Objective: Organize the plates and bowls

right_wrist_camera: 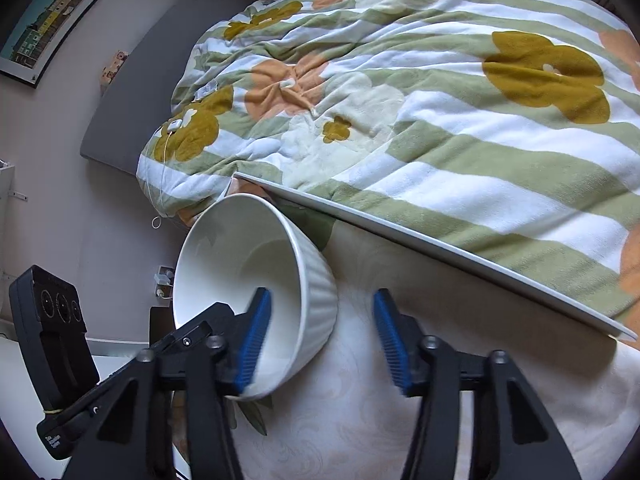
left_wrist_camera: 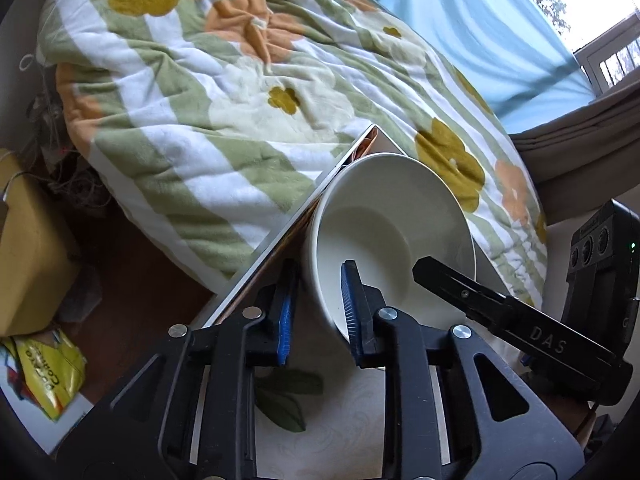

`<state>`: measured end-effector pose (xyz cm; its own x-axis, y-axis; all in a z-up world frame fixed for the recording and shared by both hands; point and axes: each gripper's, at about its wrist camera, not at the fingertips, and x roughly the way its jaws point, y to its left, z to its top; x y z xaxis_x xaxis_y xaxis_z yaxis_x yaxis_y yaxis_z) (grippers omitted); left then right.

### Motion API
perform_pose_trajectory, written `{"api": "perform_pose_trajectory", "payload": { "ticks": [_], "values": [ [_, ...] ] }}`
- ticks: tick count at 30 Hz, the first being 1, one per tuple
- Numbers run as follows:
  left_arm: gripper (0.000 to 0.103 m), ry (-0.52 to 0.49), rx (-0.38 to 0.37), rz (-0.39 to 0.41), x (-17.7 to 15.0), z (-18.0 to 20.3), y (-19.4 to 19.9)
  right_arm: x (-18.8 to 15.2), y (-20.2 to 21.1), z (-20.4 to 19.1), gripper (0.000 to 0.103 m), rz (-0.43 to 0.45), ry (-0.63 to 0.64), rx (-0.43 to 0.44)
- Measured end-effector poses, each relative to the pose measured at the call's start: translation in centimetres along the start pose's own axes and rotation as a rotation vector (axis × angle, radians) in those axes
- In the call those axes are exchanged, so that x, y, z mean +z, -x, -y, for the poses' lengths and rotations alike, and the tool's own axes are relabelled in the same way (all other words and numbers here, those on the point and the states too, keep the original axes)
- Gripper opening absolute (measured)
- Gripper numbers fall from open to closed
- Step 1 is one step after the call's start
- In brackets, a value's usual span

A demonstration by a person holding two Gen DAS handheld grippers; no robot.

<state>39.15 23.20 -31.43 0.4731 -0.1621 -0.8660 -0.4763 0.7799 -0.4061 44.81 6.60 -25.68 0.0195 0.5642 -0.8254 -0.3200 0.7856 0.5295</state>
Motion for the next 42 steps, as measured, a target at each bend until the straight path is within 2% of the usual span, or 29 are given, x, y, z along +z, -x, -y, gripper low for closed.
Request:
{"api": "perform_pose_trajectory", "payload": {
  "ticks": [2,6,12,18,22,28,32,37,42],
  "values": [
    [0.019,-0.004,0.004,0.004,0.0,0.0,0.0,0.0,-0.2,-0.3,0.019,0.003,0.011,0.01],
    [0.019,-0.032,0.02,0.007,-0.1,0.3,0.1,-0.1,-0.2,-0.8,0.019,0.012,0.043,-0.015],
    [0.019,-0.081,0.032,0.038,-0.5,1.4,1.8,-0.7,1.2,-1.1,0.019,0.047,0.046,-0.003],
    [0.019,-0.126,0.01,0.086,-2.2,4.2,6.1,-2.4,5.5,-1.8,0.019,0.117,0.052,0.002],
    [0.019,-0.167,-0.007,0.123,-4.7,6.6,9.6,-4.7,9.6,-1.9,0.019,0.174,0.044,0.016],
    [0.019,-0.233,-0.035,0.161,-10.8,11.2,14.7,-10.2,16.5,-1.0,0.019,0.241,0.039,0.0],
    [0.019,-0.285,-0.062,0.169,-16.4,14.8,17.2,-15.1,21.1,0.8,0.019,0.287,0.017,-0.014],
    [0.019,-0.349,-0.099,0.16,-23.0,19.0,18.7,-21.3,26.2,3.7,0.019,0.327,-0.02,-0.054],
    [0.019,-0.392,-0.139,0.111,-29.7,22.9,18.5,-26.5,30.4,7.1,0.019,0.36,-0.062,-0.098]
  ]
}}
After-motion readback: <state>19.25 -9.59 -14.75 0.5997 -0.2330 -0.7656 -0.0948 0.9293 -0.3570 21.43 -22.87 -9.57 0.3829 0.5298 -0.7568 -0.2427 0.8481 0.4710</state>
